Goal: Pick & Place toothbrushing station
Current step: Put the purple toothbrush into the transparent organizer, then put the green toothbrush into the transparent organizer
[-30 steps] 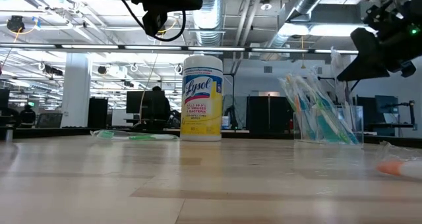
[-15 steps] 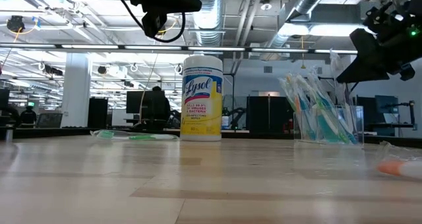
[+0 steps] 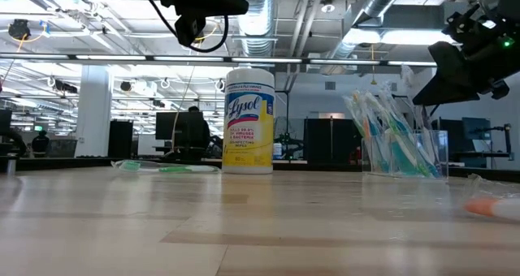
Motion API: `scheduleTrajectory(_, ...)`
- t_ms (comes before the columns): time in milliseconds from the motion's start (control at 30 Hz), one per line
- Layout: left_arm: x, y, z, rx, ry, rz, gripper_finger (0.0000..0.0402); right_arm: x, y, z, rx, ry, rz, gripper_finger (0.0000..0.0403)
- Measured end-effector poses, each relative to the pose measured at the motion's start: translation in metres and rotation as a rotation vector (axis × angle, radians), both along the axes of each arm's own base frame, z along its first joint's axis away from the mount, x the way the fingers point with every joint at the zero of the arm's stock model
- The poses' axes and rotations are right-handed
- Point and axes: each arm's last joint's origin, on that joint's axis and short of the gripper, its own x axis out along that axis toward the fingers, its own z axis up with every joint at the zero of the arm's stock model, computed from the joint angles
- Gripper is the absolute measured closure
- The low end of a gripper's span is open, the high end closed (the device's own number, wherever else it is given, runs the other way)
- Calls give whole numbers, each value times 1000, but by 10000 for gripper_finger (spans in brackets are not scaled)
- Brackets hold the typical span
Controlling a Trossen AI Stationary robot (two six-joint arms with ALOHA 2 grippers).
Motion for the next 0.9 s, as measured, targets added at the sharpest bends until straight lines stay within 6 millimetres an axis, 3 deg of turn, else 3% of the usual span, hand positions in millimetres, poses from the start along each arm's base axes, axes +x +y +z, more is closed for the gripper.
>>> scheduleTrajectory(333,0,1,-1,6,9,10,395,-6,-2,7,-15,8,27,241)
scheduleTrajectory(533,-4,6,-9,60,103,83,394,-11,-3,15,-16,-19,63,194)
scheduleTrajectory(900,-16,15,-26,205,301,246,344,-5,1,25,-36,-29,138,198)
